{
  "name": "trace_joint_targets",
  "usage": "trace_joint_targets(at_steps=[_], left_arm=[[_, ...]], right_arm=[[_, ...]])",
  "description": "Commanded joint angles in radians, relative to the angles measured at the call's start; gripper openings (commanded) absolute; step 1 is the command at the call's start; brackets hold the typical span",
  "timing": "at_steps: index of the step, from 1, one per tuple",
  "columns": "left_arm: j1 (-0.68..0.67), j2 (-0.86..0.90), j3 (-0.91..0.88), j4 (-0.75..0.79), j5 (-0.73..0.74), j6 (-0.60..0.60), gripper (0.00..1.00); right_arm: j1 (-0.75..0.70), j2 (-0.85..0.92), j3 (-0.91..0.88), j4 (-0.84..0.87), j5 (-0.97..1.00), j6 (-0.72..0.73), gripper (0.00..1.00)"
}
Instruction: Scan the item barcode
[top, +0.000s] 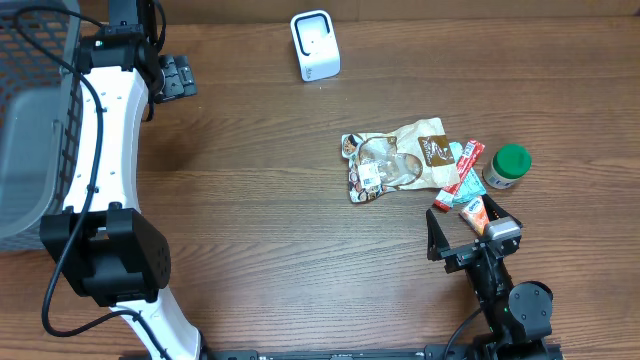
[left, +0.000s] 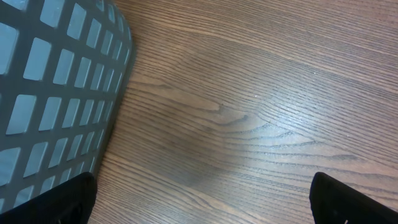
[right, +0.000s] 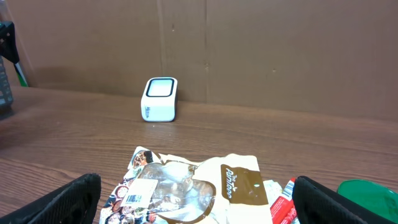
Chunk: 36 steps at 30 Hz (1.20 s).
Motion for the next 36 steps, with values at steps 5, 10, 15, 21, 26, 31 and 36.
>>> trace_joint_targets(at_steps=[5, 10, 15, 21, 26, 31, 36], left_arm=[[-0.003, 0.001, 0.002, 0.001, -0.013, 0.019, 1.0], [-0.003, 0.0, 0.002, 0.001, -0.013, 0.019, 1.0], [-0.003, 0.001, 0.002, 0.001, -0.013, 0.019, 1.0], [-0.004, -0.018, 0.002, 0.0, -0.013, 0.019, 1.0], [-0.004, -0.116, 0.002, 0.0, -0.013, 0.019, 1.0], [-0.004, -0.296, 0.002, 0.0, -0.013, 0.019, 1.0], [-0.004, -0.509, 0.002, 0.001, -0.013, 0.019, 1.0]], right_arm=[[-0.004, -0.008, -0.011, 0.004, -0.002, 0.006, 1.0], [-0.004, -0.008, -0.011, 0.004, -0.002, 0.006, 1.0], [-0.004, -0.008, -0.011, 0.004, -0.002, 0.006, 1.0], [-0.004, -0.008, -0.011, 0.004, -0.002, 0.006, 1.0], [-0.004, -0.008, -0.011, 0.004, -0.002, 0.006, 1.0], [-0.004, -0.008, -0.011, 0.004, -0.002, 0.006, 1.0], [-0.004, -0.008, -0.011, 0.004, -0.002, 0.006, 1.0]])
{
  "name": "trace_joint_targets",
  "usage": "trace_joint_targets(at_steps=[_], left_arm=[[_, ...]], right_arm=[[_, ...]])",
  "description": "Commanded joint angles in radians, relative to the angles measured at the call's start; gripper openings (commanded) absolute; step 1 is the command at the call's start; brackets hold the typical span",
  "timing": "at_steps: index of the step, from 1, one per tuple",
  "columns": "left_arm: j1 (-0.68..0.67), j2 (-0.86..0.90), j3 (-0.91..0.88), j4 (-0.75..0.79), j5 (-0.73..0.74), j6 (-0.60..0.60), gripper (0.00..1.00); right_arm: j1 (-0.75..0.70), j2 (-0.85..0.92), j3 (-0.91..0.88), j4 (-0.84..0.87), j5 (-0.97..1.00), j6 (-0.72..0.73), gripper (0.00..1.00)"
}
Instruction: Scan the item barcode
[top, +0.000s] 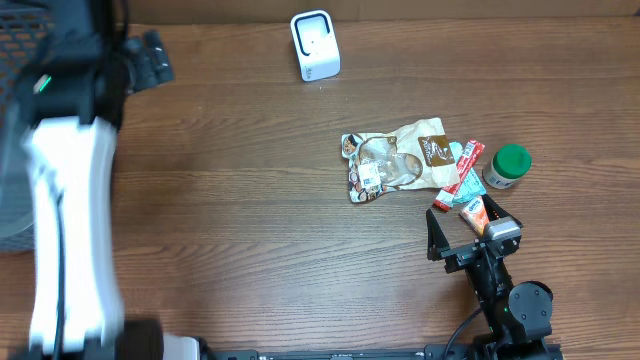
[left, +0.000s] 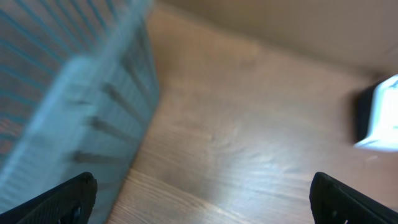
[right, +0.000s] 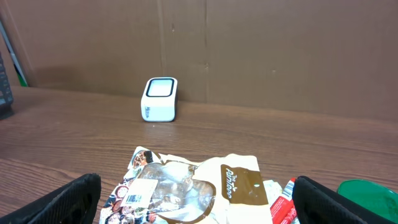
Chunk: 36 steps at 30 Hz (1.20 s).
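A clear and brown snack bag (top: 398, 162) lies at the table's right, its white barcode label (right: 132, 191) facing up. The white scanner (top: 315, 45) stands at the back centre; it also shows as the scanner (right: 160, 99) in the right wrist view and, blurred, as the scanner (left: 380, 115) at the left wrist view's right edge. My right gripper (top: 468, 240) is open just in front of the bag (right: 193, 186), with nothing between its fingers. Far from the bag, my left gripper (top: 150, 58) is open and blurred at the back left, its jaws empty over bare wood (left: 202, 202).
A grey mesh basket (left: 62, 93) stands at the far left, close to my left gripper. Red packets (top: 460, 175) and a green-lidded jar (top: 508, 165) lie right of the bag. A brown wall (right: 249, 50) rises behind the scanner.
My left arm has shifted left and back, its gripper now nearer the basket and blurred. Its camera now takes in the scanner at the right edge. My right arm and the items have not moved.
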Motion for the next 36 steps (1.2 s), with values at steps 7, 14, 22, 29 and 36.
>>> trace_joint_targets(at_steps=[7, 14, 22, 29, 36], left_arm=[[-0.004, -0.407, 0.01, 0.0, -0.013, 0.019, 1.0], [-0.004, -0.505, 0.009, -0.004, -0.013, 0.019, 1.0], [-0.004, -0.58, -0.058, -0.057, -0.013, 0.019, 1.0], [-0.003, -0.731, -0.289, -0.063, -0.02, 0.026, 1.0], [-0.003, -0.907, -0.576, -0.064, -0.02, 0.026, 1.0]], right_arm=[[-0.004, -0.008, -0.011, 0.004, -0.002, 0.006, 1.0], [-0.004, -0.008, -0.011, 0.005, -0.002, 0.006, 1.0], [-0.004, -0.008, -0.011, 0.004, -0.002, 0.006, 1.0], [-0.004, -0.008, -0.011, 0.004, -0.002, 0.006, 1.0], [-0.004, -0.008, -0.011, 0.004, -0.002, 0.006, 1.0]])
